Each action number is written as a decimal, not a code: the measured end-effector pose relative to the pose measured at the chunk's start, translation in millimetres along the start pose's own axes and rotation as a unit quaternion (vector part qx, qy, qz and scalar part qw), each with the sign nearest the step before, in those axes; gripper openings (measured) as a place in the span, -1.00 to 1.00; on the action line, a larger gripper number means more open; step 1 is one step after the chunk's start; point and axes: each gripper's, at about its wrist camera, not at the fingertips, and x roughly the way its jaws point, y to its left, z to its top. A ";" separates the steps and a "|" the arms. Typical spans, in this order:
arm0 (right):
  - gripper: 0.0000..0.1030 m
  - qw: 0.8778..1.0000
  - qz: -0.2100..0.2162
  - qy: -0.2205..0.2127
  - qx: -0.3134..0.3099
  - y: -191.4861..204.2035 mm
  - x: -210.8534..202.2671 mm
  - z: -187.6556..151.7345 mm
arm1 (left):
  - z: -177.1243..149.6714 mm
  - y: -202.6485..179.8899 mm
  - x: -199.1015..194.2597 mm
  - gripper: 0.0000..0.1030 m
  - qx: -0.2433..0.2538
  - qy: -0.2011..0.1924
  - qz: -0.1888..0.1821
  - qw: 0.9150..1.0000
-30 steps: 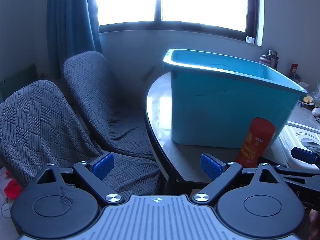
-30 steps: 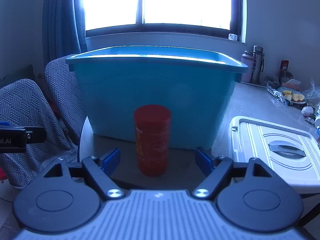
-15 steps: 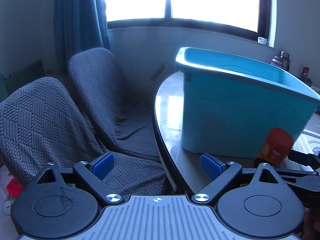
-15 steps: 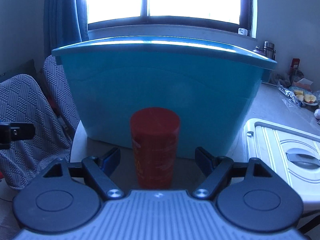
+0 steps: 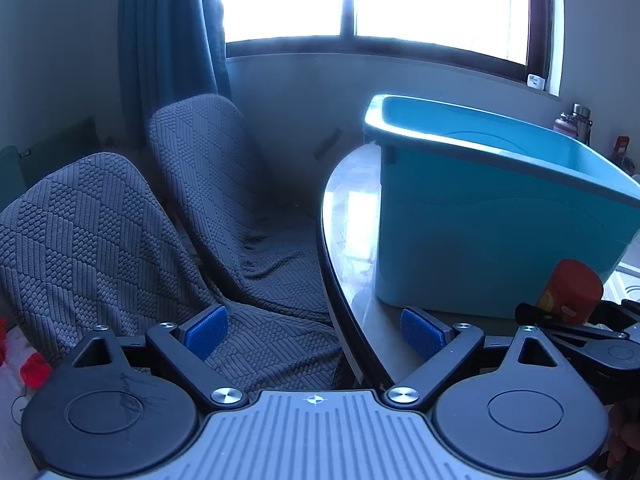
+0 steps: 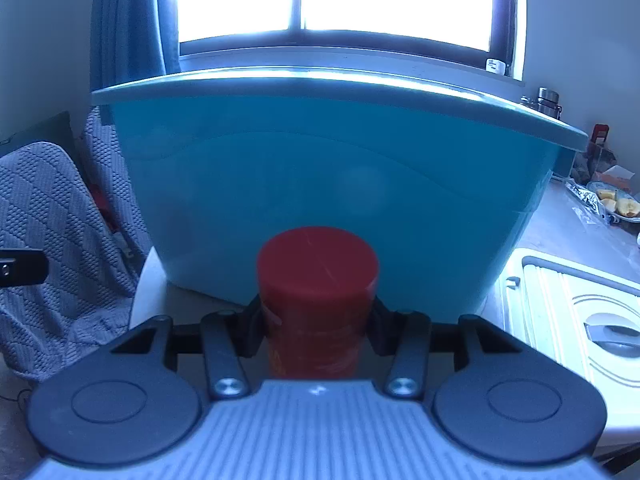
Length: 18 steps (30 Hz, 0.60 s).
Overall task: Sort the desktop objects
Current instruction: 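Grasp the second red canister with the right tool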
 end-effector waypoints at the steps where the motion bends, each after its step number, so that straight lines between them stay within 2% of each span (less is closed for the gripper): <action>1: -0.03 1.000 -0.001 0.000 0.000 0.5 -2.8 -0.5 | -1.1 0.7 -3.1 0.84 -0.001 -0.002 -0.001 1.000; 6: -0.03 1.000 -0.002 -0.002 0.003 3.9 -23.4 -4.6 | -8.8 3.1 -23.7 0.84 -0.001 -0.011 -0.007 1.000; 18: -0.03 1.000 -0.012 -0.019 0.003 10.5 -102.7 -6.5 | -30.7 21.8 -95.6 0.84 -0.007 -0.034 -0.026 0.999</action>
